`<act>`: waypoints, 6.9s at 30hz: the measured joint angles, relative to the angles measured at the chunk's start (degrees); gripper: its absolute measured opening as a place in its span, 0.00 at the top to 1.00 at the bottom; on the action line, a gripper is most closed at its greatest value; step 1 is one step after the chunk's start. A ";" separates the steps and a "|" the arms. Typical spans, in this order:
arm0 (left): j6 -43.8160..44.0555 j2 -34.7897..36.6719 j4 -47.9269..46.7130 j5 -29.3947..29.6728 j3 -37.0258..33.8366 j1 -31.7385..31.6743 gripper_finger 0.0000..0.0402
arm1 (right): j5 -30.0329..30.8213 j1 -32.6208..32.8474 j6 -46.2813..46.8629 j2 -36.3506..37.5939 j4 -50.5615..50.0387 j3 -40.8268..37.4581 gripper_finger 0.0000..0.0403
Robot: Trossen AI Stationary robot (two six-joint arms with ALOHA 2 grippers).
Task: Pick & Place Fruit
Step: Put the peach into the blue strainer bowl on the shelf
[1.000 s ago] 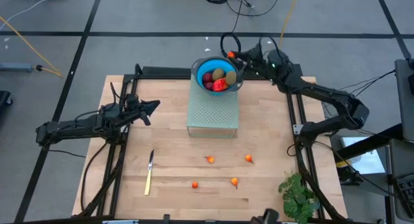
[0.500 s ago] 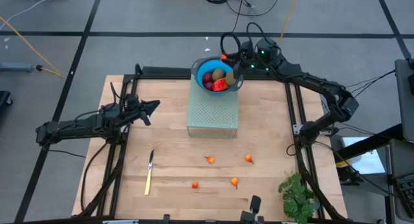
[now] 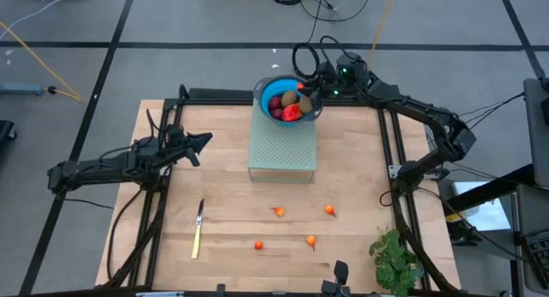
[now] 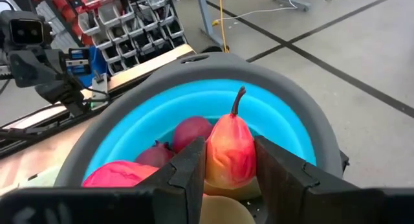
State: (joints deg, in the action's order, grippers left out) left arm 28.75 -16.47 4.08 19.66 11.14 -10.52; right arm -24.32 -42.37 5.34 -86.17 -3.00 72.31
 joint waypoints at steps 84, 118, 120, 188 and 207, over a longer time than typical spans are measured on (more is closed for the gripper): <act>0.02 0.00 -0.02 -0.02 0.00 0.04 0.94 | 3.21 6.48 -3.84 18.34 -8.05 -6.17 0.97; 4.25 -0.02 -0.02 -0.20 0.01 0.00 0.94 | 0.11 9.29 8.98 58.41 5.22 -42.04 1.00; 5.04 0.00 -0.02 -0.24 0.00 0.00 0.94 | 0.15 9.29 8.98 59.20 5.35 -43.02 1.00; 0.26 -0.01 -0.02 -0.07 0.01 0.00 0.94 | 20.06 52.27 28.59 54.34 34.95 -62.47 1.00; -0.15 -0.02 -0.05 -0.09 0.02 0.01 0.94 | 30.75 64.43 26.73 40.56 26.25 -49.77 1.00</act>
State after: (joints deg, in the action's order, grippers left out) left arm 28.60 -16.49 4.03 19.57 11.16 -10.52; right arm 6.43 22.06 32.08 -45.61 23.24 22.54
